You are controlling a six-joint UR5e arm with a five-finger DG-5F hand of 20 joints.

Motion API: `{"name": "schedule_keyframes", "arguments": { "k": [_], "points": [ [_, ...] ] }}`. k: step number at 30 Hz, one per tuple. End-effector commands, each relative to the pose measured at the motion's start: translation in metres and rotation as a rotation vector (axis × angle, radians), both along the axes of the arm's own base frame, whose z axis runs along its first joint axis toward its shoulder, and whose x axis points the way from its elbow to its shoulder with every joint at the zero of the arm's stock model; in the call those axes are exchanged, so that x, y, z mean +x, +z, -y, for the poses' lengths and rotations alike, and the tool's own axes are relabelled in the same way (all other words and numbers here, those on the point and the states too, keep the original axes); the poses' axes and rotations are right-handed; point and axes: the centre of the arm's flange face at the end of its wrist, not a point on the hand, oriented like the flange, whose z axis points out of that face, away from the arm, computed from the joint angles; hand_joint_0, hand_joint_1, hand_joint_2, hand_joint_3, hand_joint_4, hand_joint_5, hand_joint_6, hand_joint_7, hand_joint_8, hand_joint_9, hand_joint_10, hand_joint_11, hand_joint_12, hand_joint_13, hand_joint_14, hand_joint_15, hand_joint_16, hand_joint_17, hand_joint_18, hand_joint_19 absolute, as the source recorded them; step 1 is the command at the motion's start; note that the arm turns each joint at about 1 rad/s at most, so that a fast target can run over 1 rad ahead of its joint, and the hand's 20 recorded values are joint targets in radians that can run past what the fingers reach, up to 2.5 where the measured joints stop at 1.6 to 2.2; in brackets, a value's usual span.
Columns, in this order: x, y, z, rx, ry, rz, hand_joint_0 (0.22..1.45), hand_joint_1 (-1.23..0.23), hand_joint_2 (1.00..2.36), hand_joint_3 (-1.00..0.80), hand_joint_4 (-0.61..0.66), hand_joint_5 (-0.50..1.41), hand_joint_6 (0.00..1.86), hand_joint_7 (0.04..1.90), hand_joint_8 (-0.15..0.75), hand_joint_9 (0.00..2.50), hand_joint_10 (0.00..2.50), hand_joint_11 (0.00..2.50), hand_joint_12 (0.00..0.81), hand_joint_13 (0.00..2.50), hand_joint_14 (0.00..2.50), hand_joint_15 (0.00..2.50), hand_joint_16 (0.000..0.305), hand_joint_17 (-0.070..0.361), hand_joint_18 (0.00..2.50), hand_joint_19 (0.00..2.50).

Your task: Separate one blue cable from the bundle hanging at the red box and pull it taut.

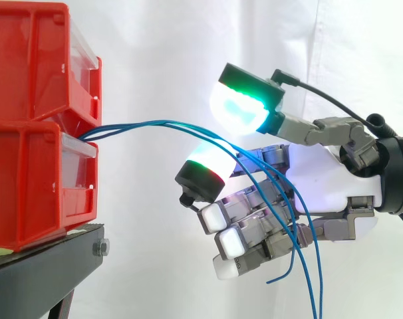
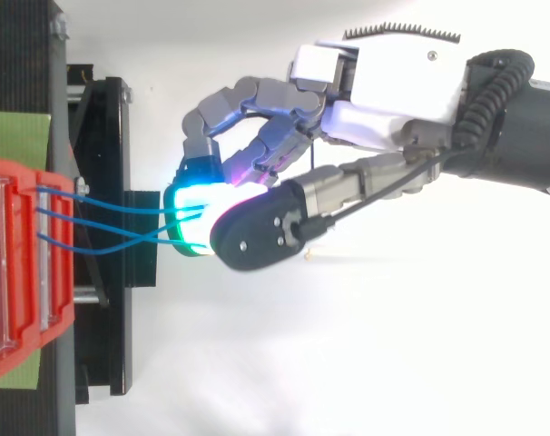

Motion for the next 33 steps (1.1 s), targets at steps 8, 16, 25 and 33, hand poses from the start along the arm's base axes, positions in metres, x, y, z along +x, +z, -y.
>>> {"name": "schedule_keyframes", "arguments": {
  "k": [8,16,25,33],
  "points": [
    [0.0003,0.0006,0.0,0.003,0.0,0.002,0.59,-0.53,1.02,-0.23,0.2,-0.17,0.84,1.28,0.374,0.99,0.02,0.67,0.385,0.97,0.02,0.53,0.049,0.11,0.66,0.45],
    [0.0001,0.0001,0.0,0.003,0.0,0.002,0.6,-0.71,1.01,-0.34,0.22,-0.2,0.86,1.24,0.359,0.92,0.02,0.69,0.384,0.96,0.02,0.54,0.05,0.113,0.67,0.44],
    [0.0003,0.0002,0.0,0.003,0.0,0.003,0.57,-0.53,1.0,-0.5,0.23,-0.19,0.86,1.24,0.374,0.97,0.02,0.67,0.391,0.99,0.02,0.53,0.05,0.111,0.69,0.44],
    [0.0008,0.0009,-0.0023,0.007,0.001,0.005,0.58,-0.56,1.0,-0.5,0.23,-0.18,0.85,1.24,0.382,0.98,0.02,0.68,0.39,0.99,0.02,0.53,0.05,0.112,0.69,0.44]
  ]
}}
